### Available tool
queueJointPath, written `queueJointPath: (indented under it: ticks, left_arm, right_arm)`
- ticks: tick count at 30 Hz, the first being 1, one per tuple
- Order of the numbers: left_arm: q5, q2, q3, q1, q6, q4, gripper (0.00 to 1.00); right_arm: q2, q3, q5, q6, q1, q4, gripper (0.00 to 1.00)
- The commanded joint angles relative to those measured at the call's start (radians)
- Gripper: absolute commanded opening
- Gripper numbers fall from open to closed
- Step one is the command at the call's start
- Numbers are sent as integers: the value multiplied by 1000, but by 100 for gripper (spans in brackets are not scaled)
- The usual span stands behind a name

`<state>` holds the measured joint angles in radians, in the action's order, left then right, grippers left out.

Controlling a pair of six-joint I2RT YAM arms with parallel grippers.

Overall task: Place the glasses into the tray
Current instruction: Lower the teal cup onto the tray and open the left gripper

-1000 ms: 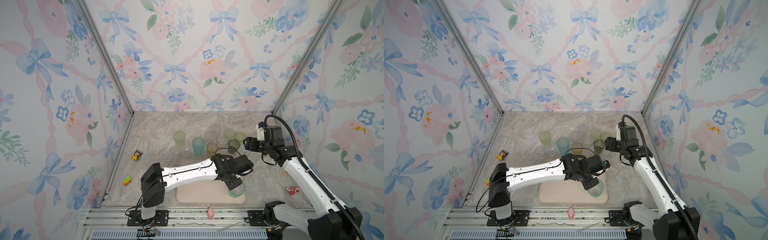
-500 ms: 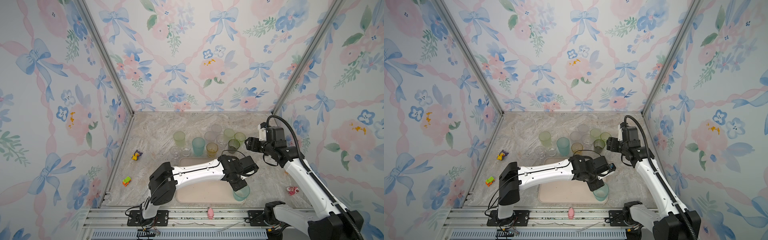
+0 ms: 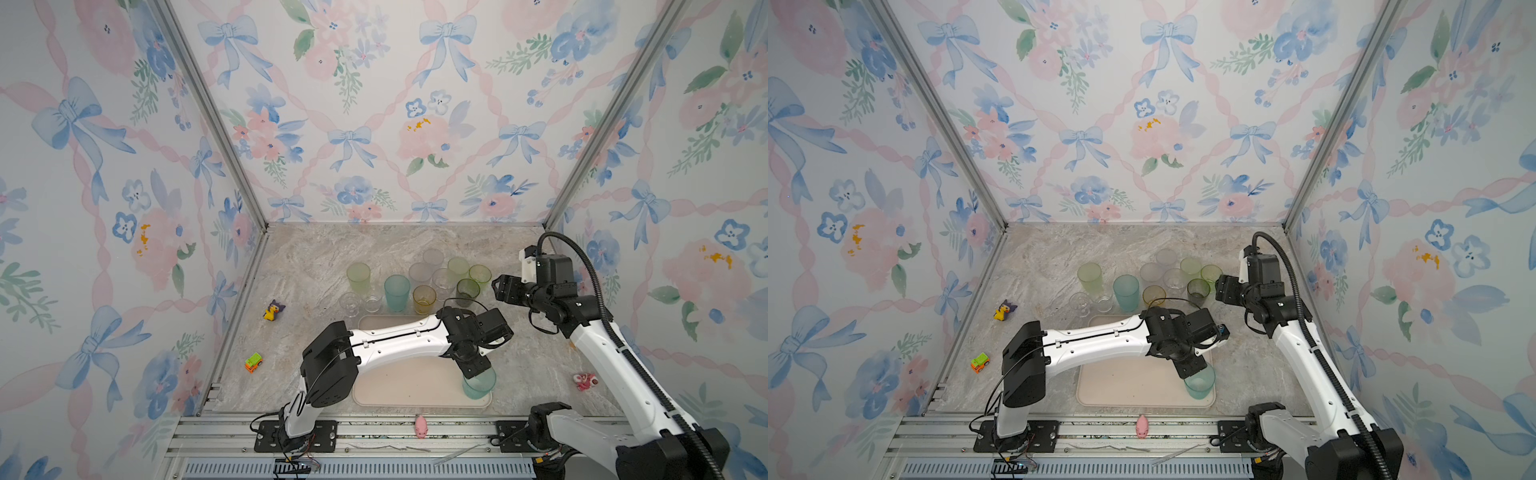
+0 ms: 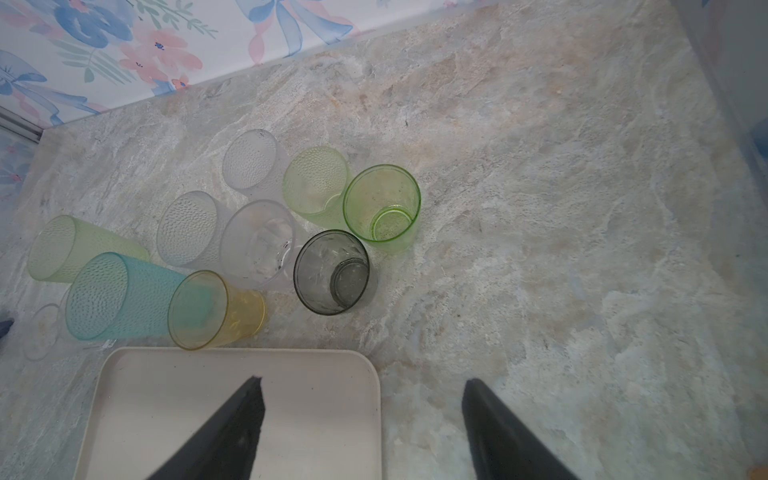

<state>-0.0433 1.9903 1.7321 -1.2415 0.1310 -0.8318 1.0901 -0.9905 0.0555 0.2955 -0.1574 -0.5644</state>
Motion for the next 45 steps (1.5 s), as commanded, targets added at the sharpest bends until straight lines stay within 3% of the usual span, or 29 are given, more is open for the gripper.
queueJointPath:
  ticks: [1,17,23,39,45]
  left_arm:
    - [-33,24,32,3,-21,6,0]
    - [-43,41,37,4,-24,4,5]
    - [-38,33,38,3,-24,5,14]
    - [-39,14,56,-1,-27,4,22]
    - [-41,-2,63,-1,-29,7,30]
  right_arm:
    - [-10,17,15,-8,12,3,78]
    - [-2,25,26,-7,15,15,78]
    - [-2,20,28,-8,16,15,78]
    - [-7,20,32,-6,18,11,78]
    - [-12,18,32,-6,18,8,78]
